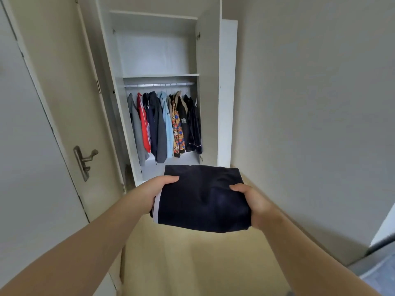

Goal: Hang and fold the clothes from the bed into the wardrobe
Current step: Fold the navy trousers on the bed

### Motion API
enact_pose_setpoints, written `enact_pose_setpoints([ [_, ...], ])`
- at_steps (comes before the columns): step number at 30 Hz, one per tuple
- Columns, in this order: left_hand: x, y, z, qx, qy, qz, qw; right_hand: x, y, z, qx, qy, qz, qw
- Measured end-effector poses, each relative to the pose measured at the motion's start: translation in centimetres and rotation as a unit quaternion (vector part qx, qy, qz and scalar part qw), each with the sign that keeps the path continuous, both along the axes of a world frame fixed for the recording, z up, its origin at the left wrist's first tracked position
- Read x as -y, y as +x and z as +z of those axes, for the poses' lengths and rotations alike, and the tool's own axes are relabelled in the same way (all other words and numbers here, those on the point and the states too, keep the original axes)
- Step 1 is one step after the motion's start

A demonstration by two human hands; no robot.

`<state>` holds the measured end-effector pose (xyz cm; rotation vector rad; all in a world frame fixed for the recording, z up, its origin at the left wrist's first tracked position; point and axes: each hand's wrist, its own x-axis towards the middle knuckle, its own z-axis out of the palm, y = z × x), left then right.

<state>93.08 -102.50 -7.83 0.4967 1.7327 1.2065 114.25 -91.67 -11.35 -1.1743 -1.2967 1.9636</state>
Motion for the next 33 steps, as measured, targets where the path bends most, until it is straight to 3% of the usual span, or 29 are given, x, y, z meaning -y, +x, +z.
enact_pose_setpoints([
  [12, -6.8, -11.7, -0.3, -0.005, 0.01, 0.094, 0.995, -10.2, -14.4, 0.9, 0.012, 0.019, 0.061, 0.998],
  [23, -27.2, -20.9, 2.0, -0.002, 0.029, 0.143, 0.989, -31.8, -25.2, 3.3, -0.002, 0.027, 0.101, 0.994],
  [33, -38.1, -28.7, 4.2, -0.026, 0.048, 0.15, 0.987, -43.2, -33.3, 5.3, -0.001, 0.07, 0.102, 0.992],
])
